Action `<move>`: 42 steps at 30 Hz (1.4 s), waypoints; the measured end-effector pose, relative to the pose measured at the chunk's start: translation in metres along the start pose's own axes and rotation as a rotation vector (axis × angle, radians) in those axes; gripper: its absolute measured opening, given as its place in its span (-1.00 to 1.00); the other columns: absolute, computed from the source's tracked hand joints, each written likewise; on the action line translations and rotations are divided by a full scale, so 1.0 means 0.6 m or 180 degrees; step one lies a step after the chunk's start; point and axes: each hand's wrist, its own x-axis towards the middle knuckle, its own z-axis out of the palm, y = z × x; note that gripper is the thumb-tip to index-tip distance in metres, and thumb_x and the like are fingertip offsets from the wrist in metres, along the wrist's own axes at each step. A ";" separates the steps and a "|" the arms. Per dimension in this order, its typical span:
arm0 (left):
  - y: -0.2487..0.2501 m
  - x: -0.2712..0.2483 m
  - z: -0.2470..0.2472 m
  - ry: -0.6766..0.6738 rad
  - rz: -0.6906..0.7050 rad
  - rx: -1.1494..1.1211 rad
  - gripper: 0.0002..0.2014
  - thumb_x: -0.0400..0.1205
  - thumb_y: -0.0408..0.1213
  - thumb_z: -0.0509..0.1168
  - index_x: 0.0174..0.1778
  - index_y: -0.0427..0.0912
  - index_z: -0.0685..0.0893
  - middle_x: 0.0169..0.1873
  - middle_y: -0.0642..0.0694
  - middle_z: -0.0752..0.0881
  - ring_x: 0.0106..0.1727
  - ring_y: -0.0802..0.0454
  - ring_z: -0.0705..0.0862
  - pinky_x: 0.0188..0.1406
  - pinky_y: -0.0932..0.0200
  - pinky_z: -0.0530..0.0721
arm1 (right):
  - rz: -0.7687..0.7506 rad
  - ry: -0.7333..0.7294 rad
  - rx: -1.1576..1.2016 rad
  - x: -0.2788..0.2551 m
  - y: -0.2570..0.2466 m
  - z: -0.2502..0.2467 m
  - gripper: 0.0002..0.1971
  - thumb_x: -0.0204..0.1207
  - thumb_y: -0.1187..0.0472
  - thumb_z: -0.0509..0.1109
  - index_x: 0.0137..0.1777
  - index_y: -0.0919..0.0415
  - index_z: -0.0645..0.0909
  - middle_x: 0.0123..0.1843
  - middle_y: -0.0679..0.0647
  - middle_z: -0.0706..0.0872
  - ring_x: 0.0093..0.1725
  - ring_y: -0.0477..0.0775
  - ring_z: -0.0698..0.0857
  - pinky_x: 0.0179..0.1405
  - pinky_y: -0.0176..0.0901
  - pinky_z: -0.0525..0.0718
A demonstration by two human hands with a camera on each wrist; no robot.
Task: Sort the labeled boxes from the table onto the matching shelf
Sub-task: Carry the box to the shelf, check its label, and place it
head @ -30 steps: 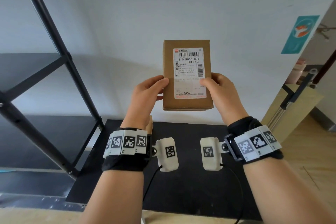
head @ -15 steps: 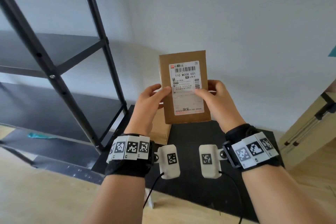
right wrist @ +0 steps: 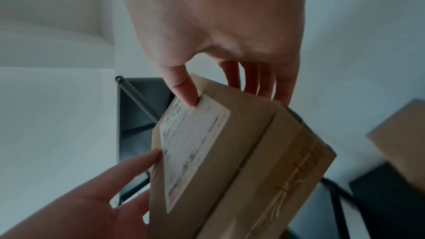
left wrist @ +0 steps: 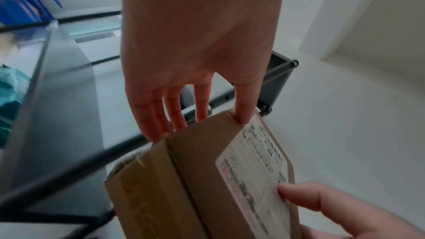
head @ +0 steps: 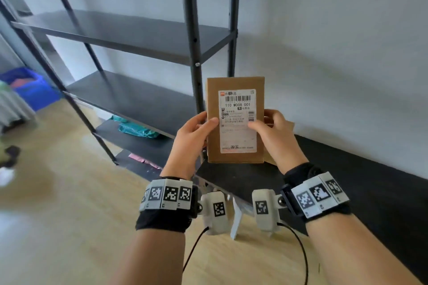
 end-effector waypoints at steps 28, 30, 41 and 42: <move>-0.042 0.062 -0.686 0.1785 -0.0119 -0.0203 -0.56 0.63 -0.19 0.42 0.43 -0.24 0.61 0.14 -0.20 0.81 0.20 -0.14 0.77 0.32 -0.21 0.69 | -0.0367 -0.1687 0.0023 0.058 -0.147 0.753 -0.89 0.62 0.17 0.36 0.10 0.03 0.63 -0.01 -0.09 0.75 -0.01 -0.08 0.73 -0.35 -0.41 0.62; -0.029 0.100 -0.722 0.1840 -0.0119 -0.0200 -0.55 0.63 -0.18 0.42 0.43 -0.22 0.62 0.15 -0.19 0.81 0.21 -0.13 0.78 0.33 -0.21 0.69 | -0.0413 -0.1700 0.0023 0.096 -0.164 0.799 -0.84 0.61 0.15 0.37 0.16 0.06 0.64 0.05 -0.02 0.76 0.04 -0.01 0.73 -0.27 -0.33 0.64; -0.022 0.252 -0.920 0.2196 -0.0129 -0.0201 -0.44 0.60 -0.11 0.45 0.53 -0.19 0.58 0.18 -0.14 0.81 0.18 -0.03 0.80 0.17 0.05 0.78 | -0.0580 -0.1985 -0.0045 0.219 -0.216 1.028 -0.88 0.60 0.10 0.39 0.10 -0.02 0.62 0.02 -0.04 0.76 0.03 0.03 0.77 -0.15 -0.17 0.75; -0.021 0.264 -0.938 0.2232 -0.0114 -0.0212 -0.41 0.60 -0.11 0.46 0.55 -0.19 0.55 0.19 -0.14 0.80 0.18 -0.03 0.80 0.18 0.03 0.78 | -0.0577 -0.1957 -0.0068 0.225 -0.221 1.048 -0.81 0.59 0.09 0.40 0.17 0.02 0.62 0.06 -0.01 0.75 0.04 0.04 0.77 -0.11 -0.14 0.77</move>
